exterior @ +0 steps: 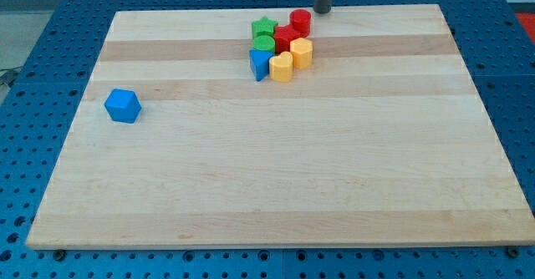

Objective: Move the red circle into the yellow hexagon

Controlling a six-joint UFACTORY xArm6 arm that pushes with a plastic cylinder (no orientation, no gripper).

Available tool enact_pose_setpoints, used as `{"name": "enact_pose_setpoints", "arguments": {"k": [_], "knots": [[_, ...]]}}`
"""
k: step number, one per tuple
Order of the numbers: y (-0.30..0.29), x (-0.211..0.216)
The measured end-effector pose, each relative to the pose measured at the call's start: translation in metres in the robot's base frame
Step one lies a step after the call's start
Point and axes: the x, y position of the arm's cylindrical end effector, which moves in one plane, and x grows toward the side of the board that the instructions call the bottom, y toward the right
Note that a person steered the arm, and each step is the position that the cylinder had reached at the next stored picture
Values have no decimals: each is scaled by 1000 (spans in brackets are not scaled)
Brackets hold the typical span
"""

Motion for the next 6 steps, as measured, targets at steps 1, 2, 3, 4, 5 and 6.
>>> {"name": "enact_pose_setpoints", "arguments": {"k": [1,2,3,4,5,6], "knots": [[-26,14],[-47,43],[-58,77],[-64,102],[-71,125],[-76,149]]}}
